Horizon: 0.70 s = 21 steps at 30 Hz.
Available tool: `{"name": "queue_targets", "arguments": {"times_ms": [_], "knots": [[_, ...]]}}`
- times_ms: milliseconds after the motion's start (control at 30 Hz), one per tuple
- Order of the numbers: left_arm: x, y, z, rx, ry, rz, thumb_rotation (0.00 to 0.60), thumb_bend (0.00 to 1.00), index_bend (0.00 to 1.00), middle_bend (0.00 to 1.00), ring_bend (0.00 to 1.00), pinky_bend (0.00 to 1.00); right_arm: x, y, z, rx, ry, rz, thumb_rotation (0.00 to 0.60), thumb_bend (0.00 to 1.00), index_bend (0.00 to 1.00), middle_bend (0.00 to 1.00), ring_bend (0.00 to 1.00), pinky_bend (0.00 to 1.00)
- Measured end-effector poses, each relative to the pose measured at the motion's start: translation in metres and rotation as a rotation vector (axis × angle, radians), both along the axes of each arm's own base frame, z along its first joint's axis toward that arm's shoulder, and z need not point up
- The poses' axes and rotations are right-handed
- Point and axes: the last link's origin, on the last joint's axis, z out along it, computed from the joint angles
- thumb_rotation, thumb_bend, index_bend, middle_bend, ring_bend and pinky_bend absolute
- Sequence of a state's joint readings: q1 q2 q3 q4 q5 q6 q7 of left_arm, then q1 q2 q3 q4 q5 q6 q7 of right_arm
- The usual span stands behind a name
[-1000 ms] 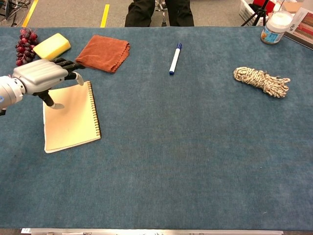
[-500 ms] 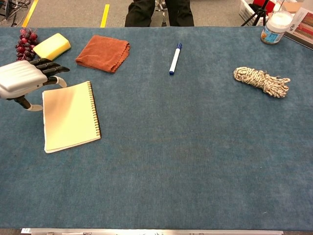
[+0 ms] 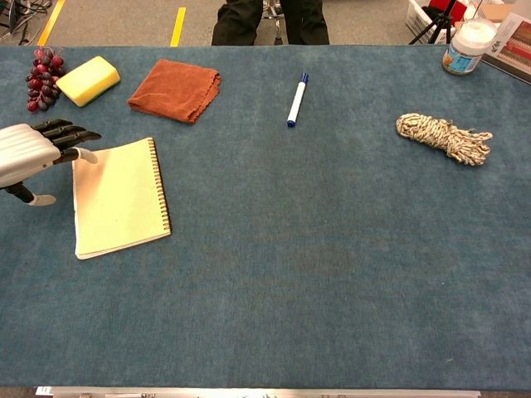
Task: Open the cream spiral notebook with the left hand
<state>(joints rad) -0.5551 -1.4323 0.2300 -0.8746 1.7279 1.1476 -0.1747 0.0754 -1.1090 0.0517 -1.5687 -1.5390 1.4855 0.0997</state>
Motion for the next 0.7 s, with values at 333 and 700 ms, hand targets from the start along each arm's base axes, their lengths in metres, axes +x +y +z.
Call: {"name": "queue_targets", "arguments": {"times_ms": [333,700], "knots": [[0.005,-0.002,-0.011,-0.019,-0.045,-0.009,0.600,0.17,0.19,0.00,0.00,0.00,0.000,0.003,0.002,-0.010,0.002,-0.006,0.600,0.38,0.54,0.45,0.40,0.47],[0.012,0.000,-0.020,-0.037,-0.061,-0.014,0.600,0.17,0.19,0.00,0.00,0.00,-0.002,0.003,0.004,-0.017,-0.001,-0.011,0.600,0.38,0.54,0.45,0.40,0.47]]}}
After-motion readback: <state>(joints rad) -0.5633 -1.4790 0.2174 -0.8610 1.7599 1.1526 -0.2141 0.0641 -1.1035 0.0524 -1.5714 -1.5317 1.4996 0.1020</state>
